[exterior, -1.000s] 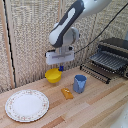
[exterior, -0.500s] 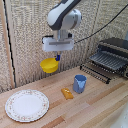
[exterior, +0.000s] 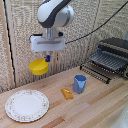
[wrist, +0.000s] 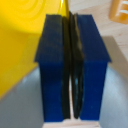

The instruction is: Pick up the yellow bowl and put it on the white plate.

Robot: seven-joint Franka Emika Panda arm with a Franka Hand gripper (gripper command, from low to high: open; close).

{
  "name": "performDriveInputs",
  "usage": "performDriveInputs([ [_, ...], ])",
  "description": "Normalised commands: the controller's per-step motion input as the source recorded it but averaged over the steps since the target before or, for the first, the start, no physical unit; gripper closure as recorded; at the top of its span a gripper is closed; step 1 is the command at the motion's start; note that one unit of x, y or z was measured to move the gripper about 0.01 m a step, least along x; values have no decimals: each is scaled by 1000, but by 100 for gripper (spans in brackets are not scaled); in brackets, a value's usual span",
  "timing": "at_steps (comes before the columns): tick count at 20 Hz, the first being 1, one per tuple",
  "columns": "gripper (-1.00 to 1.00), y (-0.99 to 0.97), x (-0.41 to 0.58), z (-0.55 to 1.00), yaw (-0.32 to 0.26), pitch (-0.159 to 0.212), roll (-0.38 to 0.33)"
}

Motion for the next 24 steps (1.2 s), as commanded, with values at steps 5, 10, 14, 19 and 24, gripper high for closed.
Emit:
performDriveInputs([
  [5, 100, 666, -3, -425, 29, -3, -5],
  [10, 100, 170, -29, -714, 75, -9, -71],
  [14, 100, -186, -9, -668, 76, 2, 2],
  [19, 100, -11, 0, -501, 39, 32, 12],
  [24, 100, 195, -88, -246, 17, 45, 0],
])
